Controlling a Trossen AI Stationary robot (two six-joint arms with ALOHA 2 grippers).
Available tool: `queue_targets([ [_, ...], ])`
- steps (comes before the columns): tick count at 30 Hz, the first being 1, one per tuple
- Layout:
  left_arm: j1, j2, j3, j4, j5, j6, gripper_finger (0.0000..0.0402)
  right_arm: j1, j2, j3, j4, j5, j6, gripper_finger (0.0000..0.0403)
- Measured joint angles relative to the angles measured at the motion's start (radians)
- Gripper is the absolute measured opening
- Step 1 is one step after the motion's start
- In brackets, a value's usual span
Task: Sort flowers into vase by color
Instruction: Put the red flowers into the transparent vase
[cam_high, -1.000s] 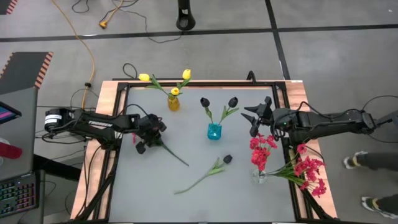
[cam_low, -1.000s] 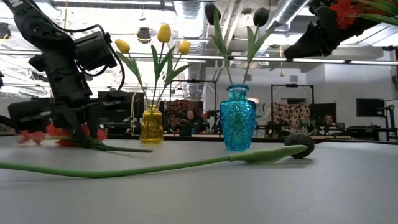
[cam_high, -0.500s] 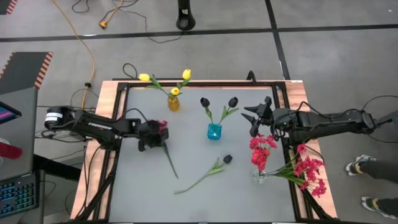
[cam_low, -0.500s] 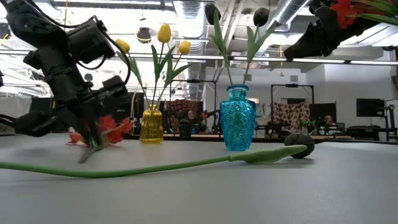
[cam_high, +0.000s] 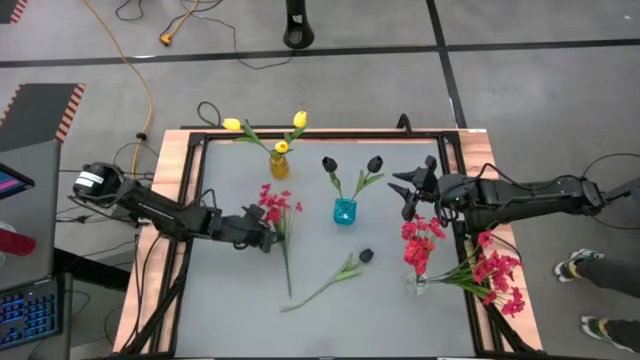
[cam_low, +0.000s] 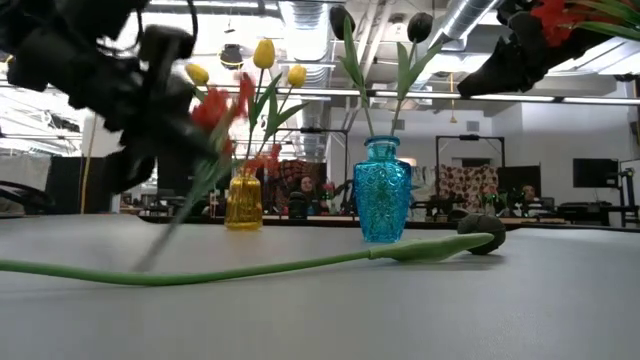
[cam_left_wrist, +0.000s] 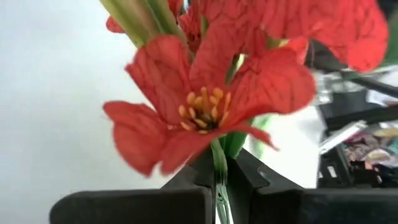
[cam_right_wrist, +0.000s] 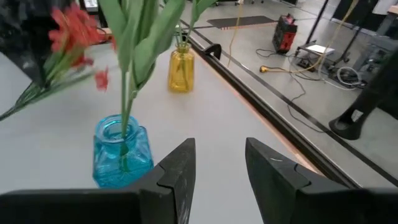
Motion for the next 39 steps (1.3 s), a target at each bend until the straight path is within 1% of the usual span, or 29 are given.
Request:
queue_targets([
  [6,-0.069,0.0,0.0,0.205,-0.154,0.277,0.0001,0.0,0.0,0.0,0.001,-0.067,-0.001,0.0166],
  [11,-0.108,0.0,0.002,0.344,-0.216,0.436,0.0001,0.0,0.0,0.0,0.001,-0.091,-0.001,0.0166],
  [15,-0.13,0.002,0.063,0.354,-0.241,0.571,0.0003,0.0,0.0,0.0,0.002,-0.091,-0.001,0.0166],
  [19,-0.148,0.035,0.184,0.336,-0.231,0.757,0.0003,0.0,0.0,0.0,0.001,-0.091,-0.001,0.0166],
  [23,-0.154,0.117,0.323,0.301,-0.198,0.926,0.0003,0.0,0.0,0.0,0.0,-0.091,-0.001,0.0166],
  [26,-0.154,0.207,0.434,0.267,-0.154,1.01,0.0004,0.0,0.0,0.0,0.0,-0.091,-0.001,0.0166],
  [32,-0.151,0.414,0.654,0.266,-0.061,1.175,0.0004,0.0,0.0,0.0,-0.002,-0.091,-0.001,0.0166],
  [35,-0.149,0.514,0.771,0.266,-0.038,1.289,0.0004,0.0,0.0,0.0,-0.003,-0.091,-0.001,0.0166],
  [39,-0.145,0.626,0.923,0.263,0.03,1.441,0.0004,0.0,0.0,0.0,-0.004,-0.091,-0.001,0.0166],
])
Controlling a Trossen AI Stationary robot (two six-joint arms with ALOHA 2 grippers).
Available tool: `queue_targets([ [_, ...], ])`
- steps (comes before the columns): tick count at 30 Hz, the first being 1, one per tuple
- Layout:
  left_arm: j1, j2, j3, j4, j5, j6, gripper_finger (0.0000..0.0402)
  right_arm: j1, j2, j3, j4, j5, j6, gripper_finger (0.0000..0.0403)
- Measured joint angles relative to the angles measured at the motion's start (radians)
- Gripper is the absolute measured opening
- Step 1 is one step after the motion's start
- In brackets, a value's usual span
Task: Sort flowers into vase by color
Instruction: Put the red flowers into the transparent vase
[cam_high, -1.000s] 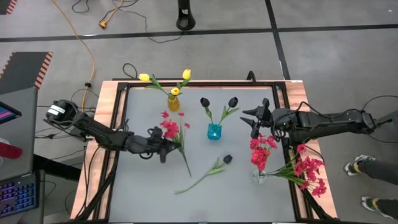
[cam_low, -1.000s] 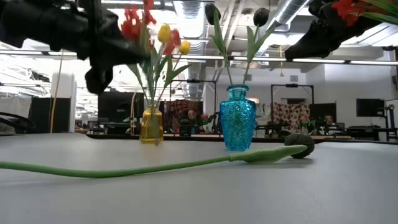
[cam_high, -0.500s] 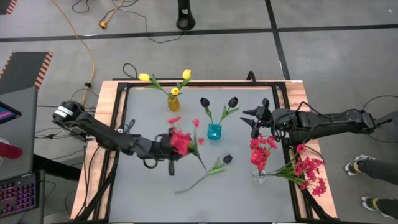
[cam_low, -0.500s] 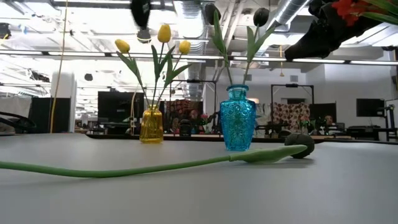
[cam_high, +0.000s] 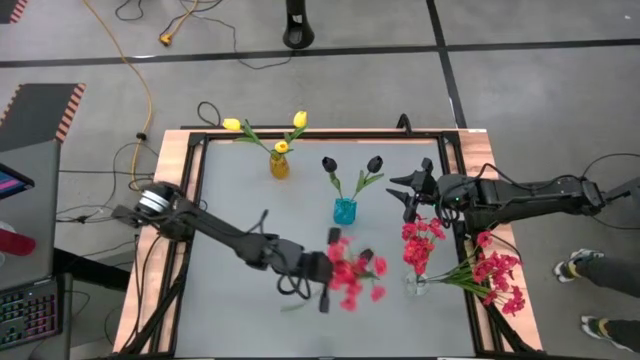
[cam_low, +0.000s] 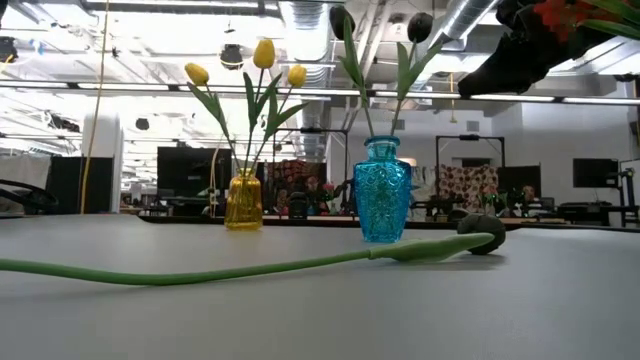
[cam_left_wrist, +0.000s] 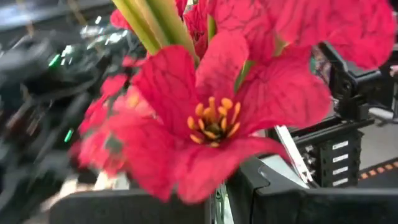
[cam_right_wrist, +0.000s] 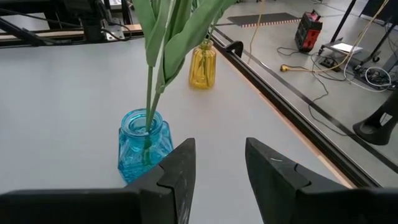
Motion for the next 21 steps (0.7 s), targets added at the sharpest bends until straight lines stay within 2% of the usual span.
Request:
queue_targets([
  [5,0.013,0.107,0.165,-0.025,0.064,0.075,0.0004,0.0,0.0,0.0,0.0,0.0,0.0,0.0166],
  [13,0.054,0.257,0.379,-0.112,0.173,0.076,0.0004,0.0,0.0,0.0,-0.001,0.0,0.0,0.0166],
  [17,0.061,0.306,0.448,-0.118,0.191,0.079,0.0004,0.0,0.0,0.0,-0.001,0.0,0.0,0.0166],
  [21,0.063,0.312,0.466,-0.127,0.19,0.112,0.0004,0.0,0.0,0.0,-0.001,0.0,0.0,0.0166],
])
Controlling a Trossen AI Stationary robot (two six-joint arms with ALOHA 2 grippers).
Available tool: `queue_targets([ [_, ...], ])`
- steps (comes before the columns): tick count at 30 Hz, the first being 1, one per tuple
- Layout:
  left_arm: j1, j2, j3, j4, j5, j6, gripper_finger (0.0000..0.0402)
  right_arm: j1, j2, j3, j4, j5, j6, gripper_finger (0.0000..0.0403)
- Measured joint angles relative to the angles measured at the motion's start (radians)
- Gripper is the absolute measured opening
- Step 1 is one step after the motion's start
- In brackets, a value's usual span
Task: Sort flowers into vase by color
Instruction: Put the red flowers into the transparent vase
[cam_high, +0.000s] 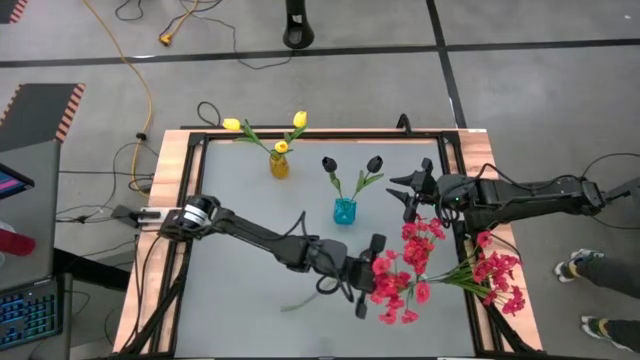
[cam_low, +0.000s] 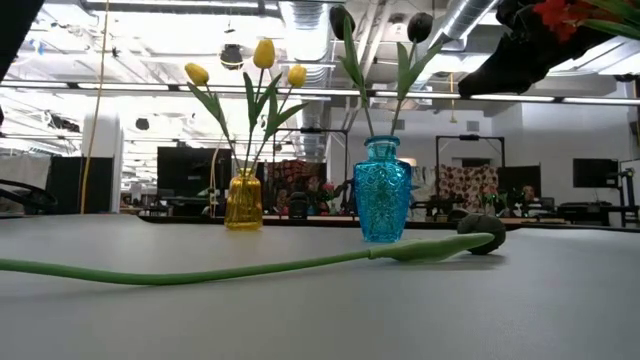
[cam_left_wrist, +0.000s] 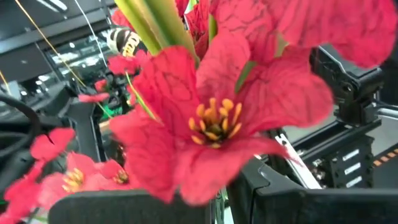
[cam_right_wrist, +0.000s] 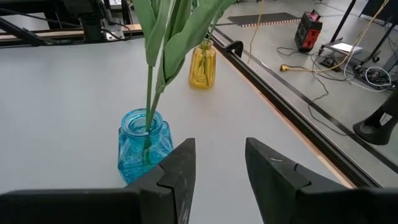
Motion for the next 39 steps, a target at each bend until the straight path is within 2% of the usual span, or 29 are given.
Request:
queue_targets([
  [7,0.021,0.0,0.0,0.018,0.0,0.002,0.0004,0.0,0.0,0.0,0.0,0.0,0.0,0.0166],
  [15,0.048,0.0,-0.002,0.011,0.027,-0.102,0.0004,0.0,0.0,0.0,0.001,0.0,0.0,0.0166],
  [23,0.051,0.08,-0.001,0.071,0.023,-0.129,0.0004,0.0,0.0,0.0,0.001,0.0,0.0,0.0166],
  [35,0.055,0.093,0.021,0.07,-0.065,-0.132,0.0006,0.0,0.0,0.0,0.001,0.0,0.0,0.0166],
  [39,0.059,0.093,0.021,0.067,-0.071,-0.153,0.0032,0.0,0.0,0.0,0.001,0.0,0.0,0.0166],
])
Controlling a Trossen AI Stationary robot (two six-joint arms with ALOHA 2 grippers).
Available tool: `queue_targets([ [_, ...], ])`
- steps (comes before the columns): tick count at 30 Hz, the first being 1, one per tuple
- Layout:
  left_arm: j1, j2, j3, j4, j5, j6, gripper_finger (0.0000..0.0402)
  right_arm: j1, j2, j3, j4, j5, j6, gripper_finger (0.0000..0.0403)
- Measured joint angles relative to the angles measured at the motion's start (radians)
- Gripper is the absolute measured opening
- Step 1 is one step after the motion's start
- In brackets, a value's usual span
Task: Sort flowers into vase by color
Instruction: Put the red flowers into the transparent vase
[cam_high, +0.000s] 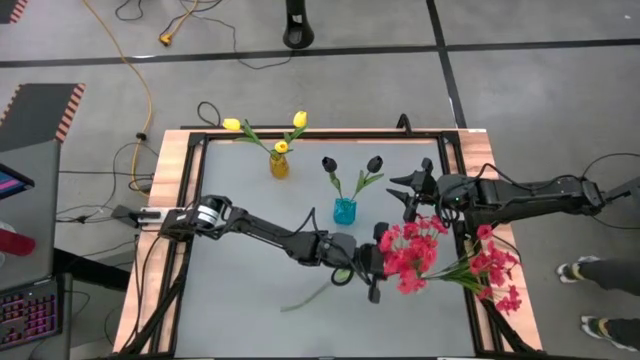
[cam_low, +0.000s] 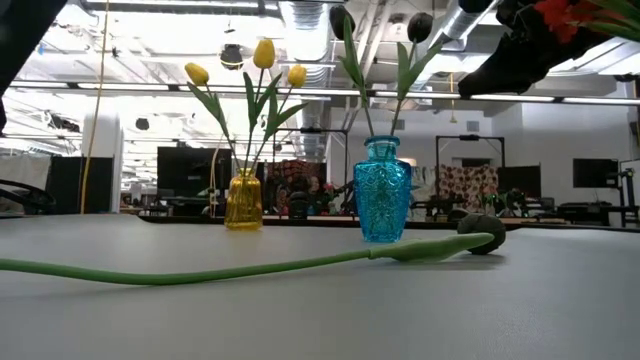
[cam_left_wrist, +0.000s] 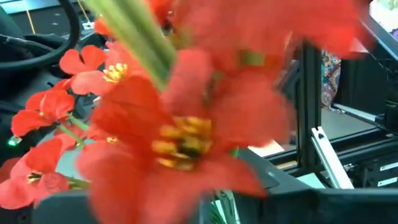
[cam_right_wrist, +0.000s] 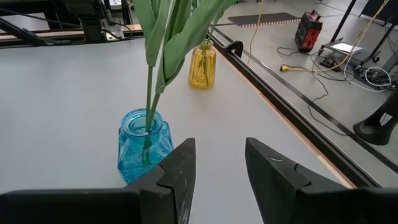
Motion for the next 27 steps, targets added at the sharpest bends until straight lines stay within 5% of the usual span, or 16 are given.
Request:
queue_targets([
  [11,0.006,0.0,0.0,-0.067,-0.003,-0.132,0.0135,0.0,-0.013,0.0,0.022,0.0,0.0,0.0166],
  [27,0.015,0.0,0.0,-0.183,-0.003,-0.138,0.0158,0.0,-0.157,0.0,0.026,0.0,-0.009,0.0166],
])
